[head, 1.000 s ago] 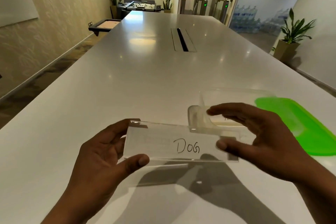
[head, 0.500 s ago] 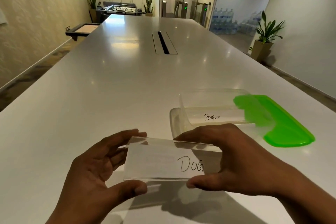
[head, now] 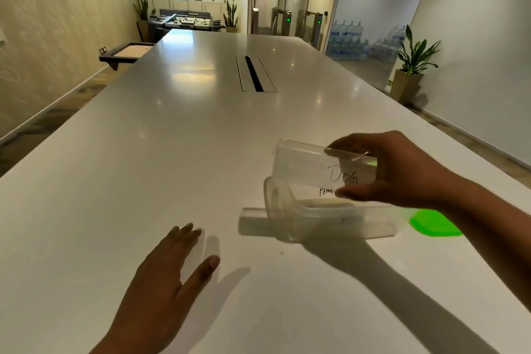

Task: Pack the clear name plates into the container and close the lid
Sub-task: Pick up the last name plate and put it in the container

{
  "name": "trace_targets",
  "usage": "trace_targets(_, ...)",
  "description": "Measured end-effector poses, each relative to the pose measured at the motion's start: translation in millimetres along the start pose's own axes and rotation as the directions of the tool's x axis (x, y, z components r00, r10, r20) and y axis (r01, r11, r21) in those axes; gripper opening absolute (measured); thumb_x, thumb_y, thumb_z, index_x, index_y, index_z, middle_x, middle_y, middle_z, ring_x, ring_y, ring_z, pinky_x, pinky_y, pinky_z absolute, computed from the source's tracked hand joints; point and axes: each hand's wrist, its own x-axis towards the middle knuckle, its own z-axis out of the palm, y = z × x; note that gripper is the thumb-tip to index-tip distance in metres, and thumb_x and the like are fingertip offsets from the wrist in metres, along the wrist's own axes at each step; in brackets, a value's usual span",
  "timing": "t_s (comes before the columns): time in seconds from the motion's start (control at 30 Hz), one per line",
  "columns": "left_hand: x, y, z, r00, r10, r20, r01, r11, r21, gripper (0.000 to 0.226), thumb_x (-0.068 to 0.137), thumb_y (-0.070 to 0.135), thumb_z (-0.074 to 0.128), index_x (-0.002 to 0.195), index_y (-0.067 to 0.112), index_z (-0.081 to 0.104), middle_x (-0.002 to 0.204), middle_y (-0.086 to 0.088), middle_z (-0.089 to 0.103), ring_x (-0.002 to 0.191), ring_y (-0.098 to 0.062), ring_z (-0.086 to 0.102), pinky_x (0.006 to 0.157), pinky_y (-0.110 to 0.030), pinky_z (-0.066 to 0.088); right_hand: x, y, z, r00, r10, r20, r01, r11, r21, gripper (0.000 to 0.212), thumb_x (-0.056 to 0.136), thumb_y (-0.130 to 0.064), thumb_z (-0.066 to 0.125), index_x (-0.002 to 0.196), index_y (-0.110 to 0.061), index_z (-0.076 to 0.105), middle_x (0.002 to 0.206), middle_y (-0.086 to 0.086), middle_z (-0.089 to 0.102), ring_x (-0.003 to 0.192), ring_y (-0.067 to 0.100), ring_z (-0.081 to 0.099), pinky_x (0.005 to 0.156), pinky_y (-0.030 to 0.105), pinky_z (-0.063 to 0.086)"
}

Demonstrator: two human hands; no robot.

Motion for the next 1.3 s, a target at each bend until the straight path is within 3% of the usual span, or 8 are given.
trace_targets(0.17, 0.7, -4.2, 8.5, 0.999, 0.034, 0.023, -0.038, 0.980, 0.195, 0.096, 0.072, 0.087, 0.004, 0.146, 0.034, 0.033, 0.158, 0.018, 0.018, 0.145, 0.001, 0.003, 0.119, -0.028, 0.004, 22.8, 36.3, 1.6, 0.999, 0.045, 0.014, -0.043, 0.992, -0.122, 0.066, 0.061, -0.039, 0.087, 0.120, -0.032, 0.059, 0.113, -0.010, 0.067, 0.096, 0.014, 0.064, 0.079, 0.035, 0.057)
trace_targets(0.27, 0.5, -5.3, 11.3, 0.999, 0.044, 0.015, -0.047, 0.966, 0.256, 0.098, 0.072, 0.087, 0.001, 0.146, 0.033, 0.035, 0.158, 0.016, 0.017, 0.146, 0.000, 0.005, 0.119, -0.029, 0.004, 31.6, 54.4, 7.6, 0.997, 0.068, 0.037, -0.061, 0.982, -0.180, 0.064, 0.060, -0.039, 0.087, 0.117, -0.034, 0.058, 0.111, -0.009, 0.068, 0.091, 0.017, 0.064, 0.075, 0.037, 0.057)
trace_targets(0.7, 1.4, -2.0, 12.8, 1.000, 0.024, -0.003, -0.022, 0.960, 0.278, 0.100, 0.070, 0.088, -0.002, 0.144, 0.032, 0.038, 0.158, 0.014, 0.022, 0.146, -0.002, 0.010, 0.120, -0.031, 0.007, 53.2, 85.2, 35.3, 0.978, 0.120, 0.170, -0.072, 0.962, -0.263, 0.064, 0.058, -0.042, 0.086, 0.116, -0.036, 0.059, 0.111, -0.012, 0.068, 0.090, 0.014, 0.061, 0.077, 0.035, 0.053)
trace_targets(0.87, 1.9, -1.3, 13.3, 1.000, 0.020, -0.006, -0.017, 0.958, 0.286, 0.101, 0.069, 0.088, -0.003, 0.144, 0.033, 0.037, 0.158, 0.015, 0.021, 0.146, -0.003, 0.011, 0.121, -0.032, 0.008, 57.8, 86.1, 43.1, 0.958, 0.154, 0.240, -0.103, 0.971, -0.215, 0.062, 0.060, -0.033, 0.088, 0.115, -0.031, 0.060, 0.111, -0.009, 0.067, 0.093, 0.014, 0.063, 0.081, 0.035, 0.055)
trace_targets(1.1, 0.5, -1.2, 13.0, 1.000, 0.021, -0.008, -0.018, 0.959, 0.284, 0.101, 0.070, 0.087, -0.004, 0.145, 0.033, 0.036, 0.158, 0.015, 0.019, 0.146, -0.002, 0.009, 0.120, -0.031, 0.005, 60.8, 86.6, 50.2, 0.948, 0.167, 0.271, -0.109, 0.970, -0.218, 0.061, 0.061, -0.027, 0.088, 0.116, -0.025, 0.062, 0.104, -0.014, 0.061, 0.091, 0.007, 0.058, 0.080, 0.019, 0.047)
trace_targets(1.3, 0.2, -1.4, 12.5, 1.000, 0.017, -0.012, -0.013, 0.960, 0.280, 0.101, 0.069, 0.088, -0.004, 0.145, 0.034, 0.036, 0.159, 0.015, 0.019, 0.147, -0.002, 0.009, 0.120, -0.030, 0.004, 60.7, 88.7, 48.6, 0.957, 0.132, 0.258, -0.092, 0.982, -0.162, 0.049, 0.067, -0.022, 0.085, 0.112, -0.023, 0.066, 0.111, -0.009, 0.067, 0.099, 0.007, 0.060, 0.092, 0.030, 0.050)
